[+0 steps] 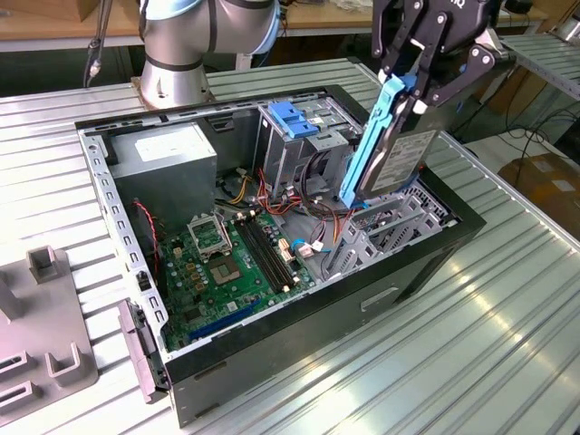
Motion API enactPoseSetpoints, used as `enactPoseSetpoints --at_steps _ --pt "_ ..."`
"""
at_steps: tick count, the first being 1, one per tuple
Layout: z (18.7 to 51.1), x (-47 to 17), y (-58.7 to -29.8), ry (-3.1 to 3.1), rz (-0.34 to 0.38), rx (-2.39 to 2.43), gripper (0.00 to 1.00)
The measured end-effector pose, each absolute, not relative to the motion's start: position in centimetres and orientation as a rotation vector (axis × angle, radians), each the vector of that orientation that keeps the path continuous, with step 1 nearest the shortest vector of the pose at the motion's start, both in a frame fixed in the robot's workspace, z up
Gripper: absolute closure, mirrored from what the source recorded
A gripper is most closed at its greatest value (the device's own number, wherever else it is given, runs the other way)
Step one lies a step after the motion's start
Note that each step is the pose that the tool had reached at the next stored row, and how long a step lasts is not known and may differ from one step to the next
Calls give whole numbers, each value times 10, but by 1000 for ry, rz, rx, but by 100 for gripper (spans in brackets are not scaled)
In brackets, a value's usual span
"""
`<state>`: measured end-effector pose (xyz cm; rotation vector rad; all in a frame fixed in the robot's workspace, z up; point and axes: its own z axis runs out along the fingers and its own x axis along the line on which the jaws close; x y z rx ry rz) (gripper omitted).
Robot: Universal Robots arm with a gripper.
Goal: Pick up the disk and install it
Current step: 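Pick up the disk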
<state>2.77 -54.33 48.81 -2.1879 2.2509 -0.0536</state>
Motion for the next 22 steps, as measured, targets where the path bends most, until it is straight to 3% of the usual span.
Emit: enactPoseSetpoints --at_steps 22 --pt "460 53 -546 2260 -54 -2180 63"
